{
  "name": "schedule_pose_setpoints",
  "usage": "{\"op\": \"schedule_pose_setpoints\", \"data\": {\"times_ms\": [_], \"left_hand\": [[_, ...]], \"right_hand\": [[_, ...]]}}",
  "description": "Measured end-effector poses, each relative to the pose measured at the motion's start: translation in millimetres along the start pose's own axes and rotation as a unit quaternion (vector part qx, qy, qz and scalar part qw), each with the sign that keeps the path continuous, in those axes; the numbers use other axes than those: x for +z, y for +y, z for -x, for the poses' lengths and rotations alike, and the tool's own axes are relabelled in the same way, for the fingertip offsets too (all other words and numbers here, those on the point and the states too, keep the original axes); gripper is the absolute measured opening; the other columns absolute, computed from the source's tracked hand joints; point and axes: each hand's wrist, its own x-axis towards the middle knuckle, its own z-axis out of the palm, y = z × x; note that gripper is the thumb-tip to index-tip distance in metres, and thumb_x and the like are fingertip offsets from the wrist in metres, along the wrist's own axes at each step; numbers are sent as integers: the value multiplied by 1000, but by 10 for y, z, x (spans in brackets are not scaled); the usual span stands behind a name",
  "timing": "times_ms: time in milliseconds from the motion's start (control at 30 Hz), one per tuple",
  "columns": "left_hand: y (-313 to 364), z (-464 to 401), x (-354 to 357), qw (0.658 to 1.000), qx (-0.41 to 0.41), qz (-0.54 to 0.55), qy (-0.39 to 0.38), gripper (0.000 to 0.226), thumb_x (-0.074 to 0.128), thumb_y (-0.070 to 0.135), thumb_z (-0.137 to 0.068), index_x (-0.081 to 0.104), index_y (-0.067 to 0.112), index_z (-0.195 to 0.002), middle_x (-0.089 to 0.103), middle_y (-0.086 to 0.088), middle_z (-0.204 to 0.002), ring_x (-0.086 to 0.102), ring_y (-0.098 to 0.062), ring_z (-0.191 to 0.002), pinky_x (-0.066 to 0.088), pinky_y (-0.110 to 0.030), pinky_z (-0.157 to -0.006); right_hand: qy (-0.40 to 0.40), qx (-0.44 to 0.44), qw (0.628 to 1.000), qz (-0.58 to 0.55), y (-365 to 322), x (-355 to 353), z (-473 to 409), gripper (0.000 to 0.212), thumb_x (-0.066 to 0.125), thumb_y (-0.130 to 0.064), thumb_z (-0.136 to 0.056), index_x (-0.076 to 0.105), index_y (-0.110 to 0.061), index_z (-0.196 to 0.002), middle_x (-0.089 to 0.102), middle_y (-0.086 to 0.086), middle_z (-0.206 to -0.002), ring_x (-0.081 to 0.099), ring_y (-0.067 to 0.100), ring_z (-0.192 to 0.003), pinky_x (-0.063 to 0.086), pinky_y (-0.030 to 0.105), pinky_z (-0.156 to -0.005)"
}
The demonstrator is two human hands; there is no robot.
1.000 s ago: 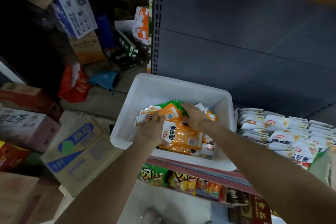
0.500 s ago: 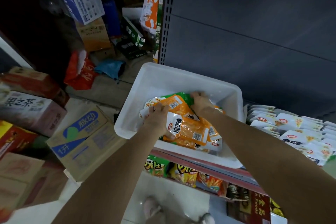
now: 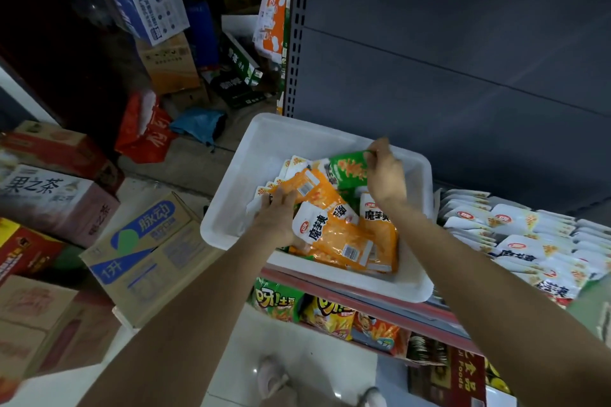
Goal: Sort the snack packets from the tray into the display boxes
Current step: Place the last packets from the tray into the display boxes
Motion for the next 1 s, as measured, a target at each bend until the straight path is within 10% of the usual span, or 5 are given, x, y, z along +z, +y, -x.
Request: {"op": "schedule_pose_setpoints", "data": {"times_ms": [133, 267, 467, 1000], "left_hand": [[250, 145, -130, 990, 3, 127, 55, 97, 71, 58, -71, 21, 27, -147, 4, -4, -158, -2, -34, -145, 10, -52, -115], [761, 341, -297, 888, 29, 424, 175, 30, 61, 30, -90, 58, 8, -110, 61, -10, -115, 60, -21, -105, 46, -18, -77], [1483, 587, -499, 781, 126, 578, 201, 8, 54, 4, -92, 55, 11, -89, 64, -6, -85, 65, -8, -74, 54, -15, -71], [3965, 636, 193, 845, 315, 364, 231, 12, 65, 8, -85, 62, 19, -86, 60, 18, -73, 60, -14, -71, 49, -32, -68]], "right_hand": [[57, 16, 993, -106, -34, -393, 153, 11, 42, -10, -98, 49, -3, -102, 53, 10, -76, 47, 20, -62, 30, 28, -55], [69, 108, 951, -280, 50, -571, 344, 12, 47, -4, -95, 46, -13, -88, 55, 7, -84, 52, 20, -78, 42, 30, -68], [43, 82, 928, -360, 362, -1149, 624, 31, 51, 18, -82, 53, -9, -98, 60, 13, -79, 60, 15, -72, 52, 34, -70], [114, 117, 961, -221, 2370, -2765, 1308, 16, 71, -2, -80, 58, -9, -74, 59, -4, -63, 55, 6, -58, 44, 18, -57]]}}
